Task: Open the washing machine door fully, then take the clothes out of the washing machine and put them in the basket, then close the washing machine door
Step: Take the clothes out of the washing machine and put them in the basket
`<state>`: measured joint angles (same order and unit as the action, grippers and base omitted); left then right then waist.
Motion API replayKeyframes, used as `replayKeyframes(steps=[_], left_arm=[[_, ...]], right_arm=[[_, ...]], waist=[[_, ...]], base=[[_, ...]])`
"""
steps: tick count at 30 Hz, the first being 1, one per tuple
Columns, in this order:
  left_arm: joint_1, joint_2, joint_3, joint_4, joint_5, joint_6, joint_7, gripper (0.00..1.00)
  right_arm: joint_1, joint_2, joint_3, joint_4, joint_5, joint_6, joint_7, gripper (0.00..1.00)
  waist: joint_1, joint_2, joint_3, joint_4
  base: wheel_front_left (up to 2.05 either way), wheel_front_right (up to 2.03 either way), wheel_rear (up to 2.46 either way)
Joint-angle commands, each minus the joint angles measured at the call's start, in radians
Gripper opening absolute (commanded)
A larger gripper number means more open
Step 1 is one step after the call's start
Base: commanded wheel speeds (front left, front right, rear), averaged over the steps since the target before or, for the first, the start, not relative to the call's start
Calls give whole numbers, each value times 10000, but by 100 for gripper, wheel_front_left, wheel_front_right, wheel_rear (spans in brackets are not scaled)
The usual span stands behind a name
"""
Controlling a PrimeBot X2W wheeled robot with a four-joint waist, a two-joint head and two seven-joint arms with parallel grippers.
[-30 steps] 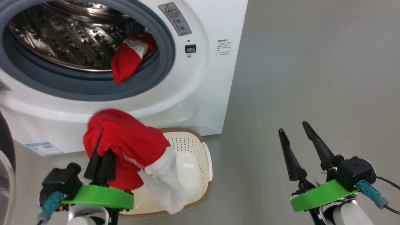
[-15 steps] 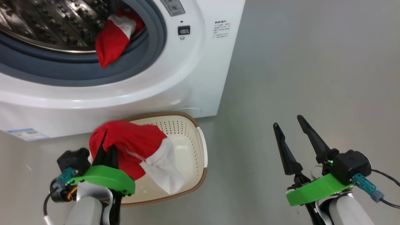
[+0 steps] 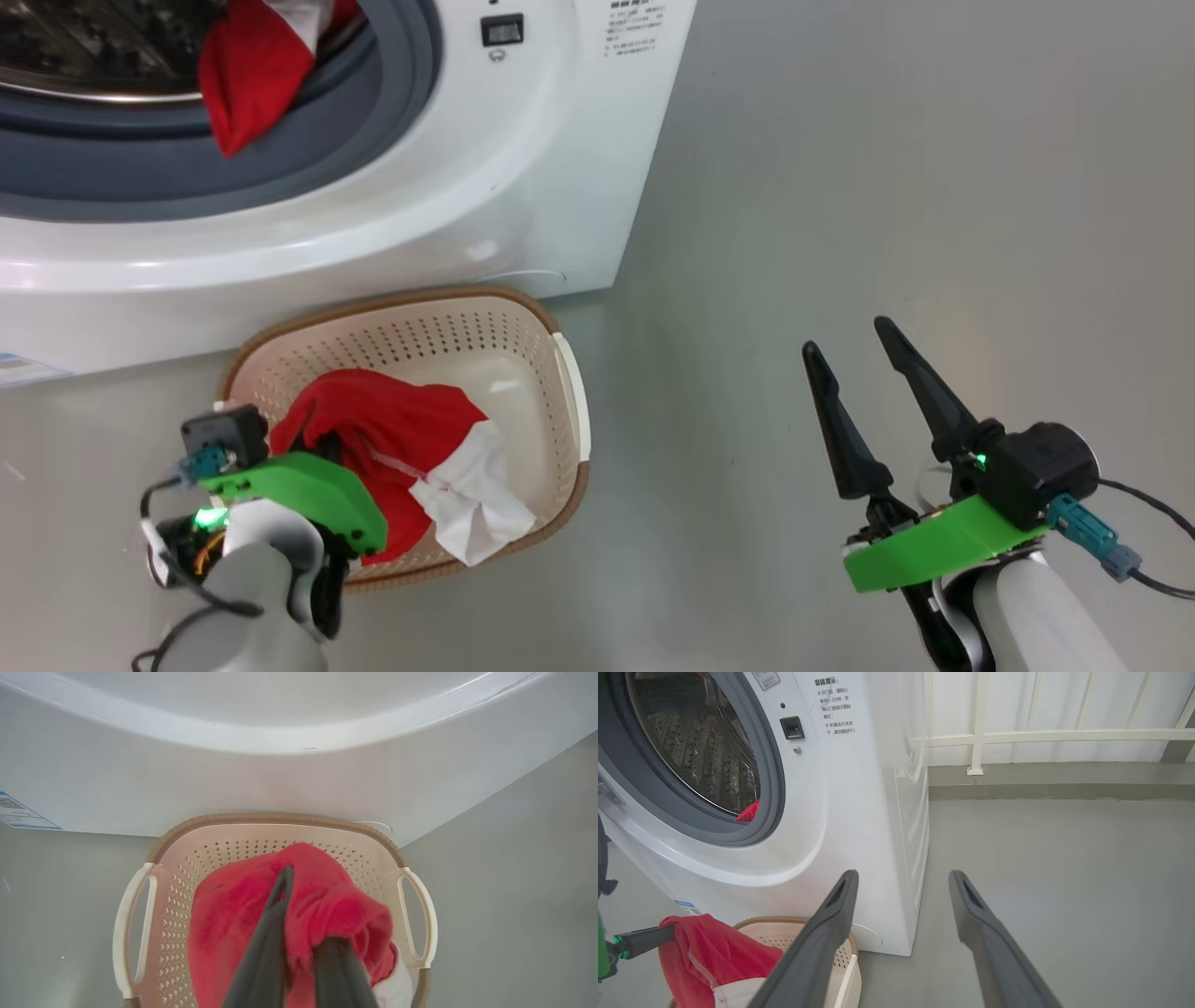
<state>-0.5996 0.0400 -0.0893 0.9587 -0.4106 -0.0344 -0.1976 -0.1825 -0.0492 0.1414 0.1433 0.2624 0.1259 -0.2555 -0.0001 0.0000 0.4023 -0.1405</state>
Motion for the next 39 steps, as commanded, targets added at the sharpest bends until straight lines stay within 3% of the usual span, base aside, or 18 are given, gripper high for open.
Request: replayKeyframes(steps=[1, 19, 20, 23, 33, 39], left_arm=[[-338, 264, 247, 144, -119, -73, 93, 0], [-2378, 737, 41, 2914, -273, -205, 1244, 0], [-2389, 765, -7, 2962, -243, -211, 1282, 21], [-2392, 839, -129, 3059, -166, -200, 1285, 97], [-2087, 854, -385, 3226, -113, -203, 1325, 100], [-1641, 626, -442, 3205, -186, -274, 396, 100]], right_arm=[[-231, -10, 265, -209, 209, 48, -63, 100], [-1043, -10, 647, -43, 585, 48, -63, 100], [-1063, -10, 632, -29, 598, 48, -63, 100], [-1113, -10, 589, 1, 614, 48, -63, 100], [-1110, -10, 472, 140, 586, 48, -63, 100], [-965, -10, 350, 233, 478, 48, -63, 100]], waist=[[1, 0, 336, -182], [1, 0, 1702, -707], [1, 0, 1722, -728], [1, 0, 1761, -790], [1, 0, 1424, -701], [1, 0, 864, -458]], base=[[0, 0, 0], [0, 0, 0], [0, 0, 0], [0, 0, 0], [0, 0, 0], [0, 0, 0]])
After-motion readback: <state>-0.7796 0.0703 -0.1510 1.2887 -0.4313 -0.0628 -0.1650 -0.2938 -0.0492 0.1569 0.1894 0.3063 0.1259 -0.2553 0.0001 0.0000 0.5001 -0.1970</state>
